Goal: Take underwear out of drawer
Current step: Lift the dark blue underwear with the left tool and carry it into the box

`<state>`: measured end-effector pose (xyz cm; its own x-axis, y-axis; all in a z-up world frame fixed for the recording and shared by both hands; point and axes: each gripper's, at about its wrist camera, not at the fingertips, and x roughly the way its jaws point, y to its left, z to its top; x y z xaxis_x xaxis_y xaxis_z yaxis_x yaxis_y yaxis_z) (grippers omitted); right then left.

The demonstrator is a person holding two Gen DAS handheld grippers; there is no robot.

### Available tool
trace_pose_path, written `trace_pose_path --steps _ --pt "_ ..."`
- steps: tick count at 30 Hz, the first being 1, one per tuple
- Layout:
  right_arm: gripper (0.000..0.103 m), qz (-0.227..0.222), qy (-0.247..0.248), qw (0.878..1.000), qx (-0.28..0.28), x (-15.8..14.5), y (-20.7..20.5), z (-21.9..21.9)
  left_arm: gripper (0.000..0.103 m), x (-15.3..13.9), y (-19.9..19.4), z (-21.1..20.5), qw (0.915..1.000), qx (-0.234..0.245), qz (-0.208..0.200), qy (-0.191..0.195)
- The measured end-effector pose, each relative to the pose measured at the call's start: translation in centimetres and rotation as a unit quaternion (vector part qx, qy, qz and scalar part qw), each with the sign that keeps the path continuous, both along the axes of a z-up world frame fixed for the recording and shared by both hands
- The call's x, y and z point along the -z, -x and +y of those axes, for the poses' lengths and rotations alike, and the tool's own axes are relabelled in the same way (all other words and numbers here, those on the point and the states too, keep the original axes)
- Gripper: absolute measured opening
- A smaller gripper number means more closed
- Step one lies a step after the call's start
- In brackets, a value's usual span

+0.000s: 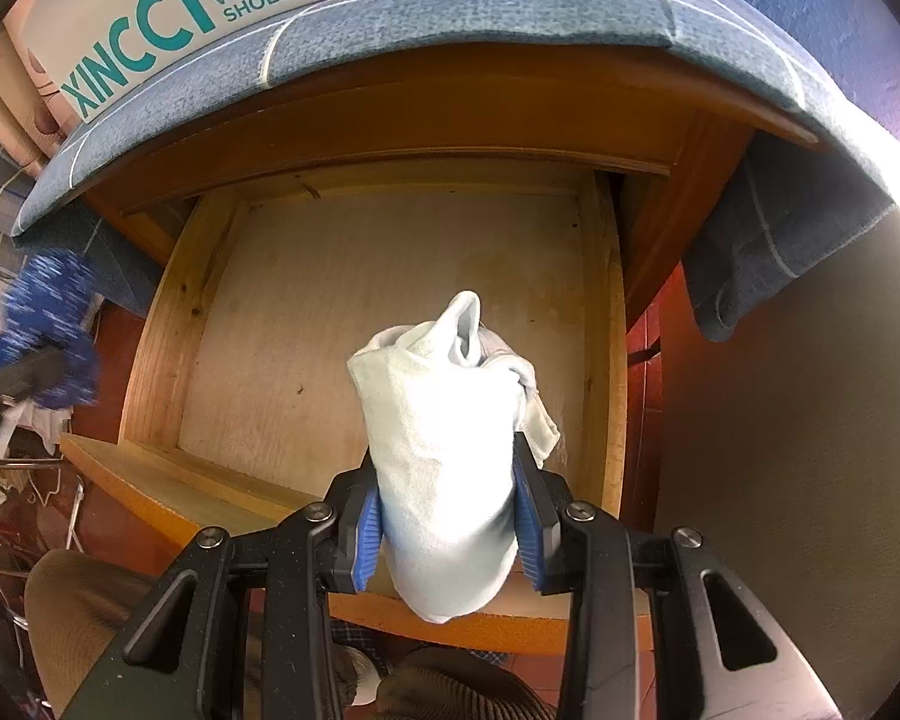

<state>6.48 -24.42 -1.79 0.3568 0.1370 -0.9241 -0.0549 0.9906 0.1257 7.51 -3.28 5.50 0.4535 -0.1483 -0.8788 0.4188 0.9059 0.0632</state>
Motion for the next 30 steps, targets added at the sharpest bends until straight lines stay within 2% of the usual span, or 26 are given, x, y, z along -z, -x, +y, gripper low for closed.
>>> trace_pose_path --steps 16,18,26,30 --pt "0.034 -0.001 -0.002 1.000 0.000 0.0 0.1 -0.1 0.027 -10.3 1.1 2.4 0.9960 -0.022 -0.058 0.064" --pt "0.034 0.000 -0.002 1.000 0.001 0.0 0.1 -0.1 0.027 -12.3 0.9 2.9 0.9944 -0.025 -0.075 0.071" --pt "0.034 -0.001 -0.005 1.000 0.001 -0.1 0.2 -0.1 0.027 -19.3 -2.4 3.2 0.9877 -0.033 -0.127 0.086" --pt "0.034 -0.002 -0.006 1.000 0.001 -0.1 0.2 -0.2 0.027 -21.3 -5.5 2.3 0.9862 -0.044 -0.137 0.082"
